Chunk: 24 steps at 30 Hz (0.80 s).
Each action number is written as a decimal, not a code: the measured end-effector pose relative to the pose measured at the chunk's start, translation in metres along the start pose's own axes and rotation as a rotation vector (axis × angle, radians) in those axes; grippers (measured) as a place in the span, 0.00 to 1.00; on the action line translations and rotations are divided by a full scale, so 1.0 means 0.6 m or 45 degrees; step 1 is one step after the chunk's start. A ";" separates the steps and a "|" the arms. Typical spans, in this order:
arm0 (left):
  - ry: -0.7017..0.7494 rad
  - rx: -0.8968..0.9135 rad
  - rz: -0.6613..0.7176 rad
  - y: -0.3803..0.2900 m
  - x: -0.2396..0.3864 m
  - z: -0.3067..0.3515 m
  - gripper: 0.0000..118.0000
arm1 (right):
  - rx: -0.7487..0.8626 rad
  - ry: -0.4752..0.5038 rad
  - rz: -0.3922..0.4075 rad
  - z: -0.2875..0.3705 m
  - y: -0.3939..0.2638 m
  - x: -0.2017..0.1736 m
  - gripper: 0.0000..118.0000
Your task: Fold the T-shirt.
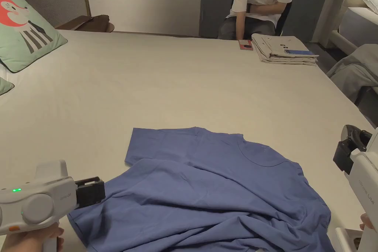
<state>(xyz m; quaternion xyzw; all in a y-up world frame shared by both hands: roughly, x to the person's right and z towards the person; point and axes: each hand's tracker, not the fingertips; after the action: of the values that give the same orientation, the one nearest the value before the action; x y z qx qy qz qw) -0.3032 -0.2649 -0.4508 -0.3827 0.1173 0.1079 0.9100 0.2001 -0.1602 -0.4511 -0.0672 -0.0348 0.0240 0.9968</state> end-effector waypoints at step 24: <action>0.045 0.064 0.047 -0.034 0.000 -0.003 0.02 | -0.939 0.077 -0.180 -0.088 -0.197 0.039 0.61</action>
<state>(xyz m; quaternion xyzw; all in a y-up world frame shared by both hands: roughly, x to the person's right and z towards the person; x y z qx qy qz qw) -0.2975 -0.2803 -0.4382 -0.3595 0.1431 0.1150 0.9149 0.2326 -0.2832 -0.4859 -0.4197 -0.0162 -0.0612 0.9054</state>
